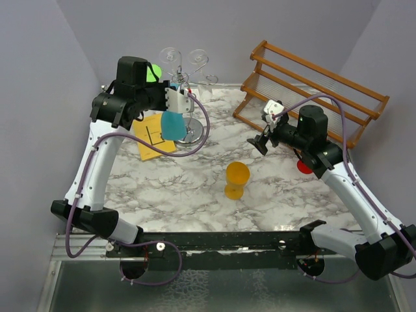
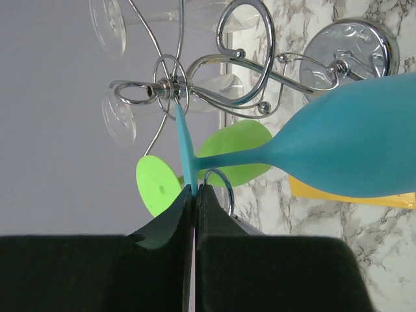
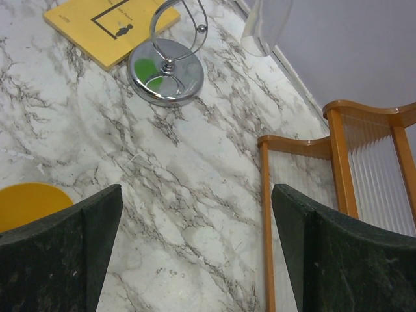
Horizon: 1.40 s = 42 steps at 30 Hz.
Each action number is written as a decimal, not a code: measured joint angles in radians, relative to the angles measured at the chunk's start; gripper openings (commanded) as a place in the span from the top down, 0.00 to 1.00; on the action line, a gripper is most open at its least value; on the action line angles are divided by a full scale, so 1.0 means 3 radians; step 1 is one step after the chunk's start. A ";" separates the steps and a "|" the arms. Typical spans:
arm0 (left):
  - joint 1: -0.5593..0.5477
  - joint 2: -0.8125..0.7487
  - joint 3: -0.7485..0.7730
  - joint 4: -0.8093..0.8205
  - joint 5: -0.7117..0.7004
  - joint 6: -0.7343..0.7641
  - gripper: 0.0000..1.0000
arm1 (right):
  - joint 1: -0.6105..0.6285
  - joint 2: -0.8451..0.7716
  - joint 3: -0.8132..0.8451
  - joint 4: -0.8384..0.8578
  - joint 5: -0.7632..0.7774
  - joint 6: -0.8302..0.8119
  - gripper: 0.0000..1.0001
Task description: Place the wine glass upside down on the wine glass rack
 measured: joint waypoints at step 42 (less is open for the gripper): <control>-0.0149 0.0047 -0.0426 0.0855 -0.1081 -0.0081 1.00 | 0.0000 0.0020 -0.0011 -0.0001 0.0000 -0.0061 0.03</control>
